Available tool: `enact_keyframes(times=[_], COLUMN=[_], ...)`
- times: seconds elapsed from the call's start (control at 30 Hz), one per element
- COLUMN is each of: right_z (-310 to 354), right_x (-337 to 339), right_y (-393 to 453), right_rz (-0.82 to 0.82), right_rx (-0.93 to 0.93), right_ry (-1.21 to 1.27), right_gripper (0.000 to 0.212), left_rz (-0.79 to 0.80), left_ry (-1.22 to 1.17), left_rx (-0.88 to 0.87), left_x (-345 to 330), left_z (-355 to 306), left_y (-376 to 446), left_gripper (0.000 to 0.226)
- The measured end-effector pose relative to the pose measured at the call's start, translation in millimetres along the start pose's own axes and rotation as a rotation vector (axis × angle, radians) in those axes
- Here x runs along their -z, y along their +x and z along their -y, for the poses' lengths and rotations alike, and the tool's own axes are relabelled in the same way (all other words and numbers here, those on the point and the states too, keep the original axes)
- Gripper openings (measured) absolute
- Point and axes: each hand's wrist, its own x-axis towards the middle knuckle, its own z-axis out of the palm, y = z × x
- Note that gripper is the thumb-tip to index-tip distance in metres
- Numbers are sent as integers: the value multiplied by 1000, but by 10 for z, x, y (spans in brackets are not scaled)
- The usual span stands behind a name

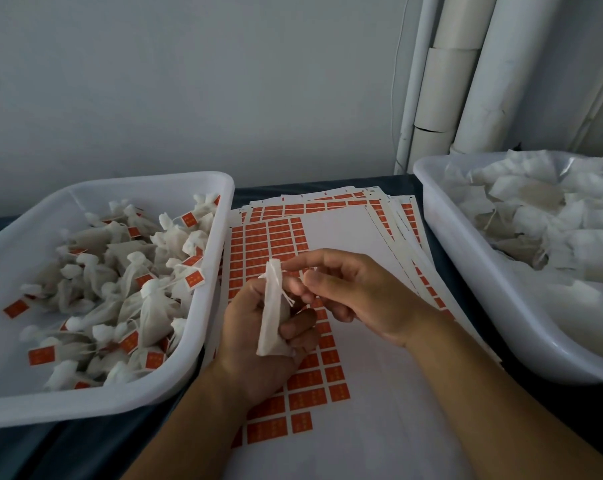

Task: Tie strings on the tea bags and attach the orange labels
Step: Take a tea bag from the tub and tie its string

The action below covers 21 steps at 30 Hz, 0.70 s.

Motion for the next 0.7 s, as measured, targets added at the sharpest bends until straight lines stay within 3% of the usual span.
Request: enact_keyframes(times=[0.17, 0.33, 0.47, 0.6, 0.7], right_z=[9, 15, -37, -59, -37], right_x=[-31, -45, -83, -116, -93], right_y=[-7, -14, -13, -6, -4], right_rz=[-20, -88, -189, -250, -263], right_rx=[16, 46, 148, 255, 234], right_ry=[-2, -205, -418, -553, -543], right_gripper=[21, 26, 17, 10, 10], left_rz=[58, -180, -323, -396, -435], left_ry=[16, 526, 856, 964, 948], left_rx=[-9, -147, -258, -317, -274], left_x=[50, 65, 63, 22, 16], left_z=[24, 74, 131, 135, 134], left_y=[26, 2, 6, -4, -5], left_gripper=[38, 29, 36, 39, 40])
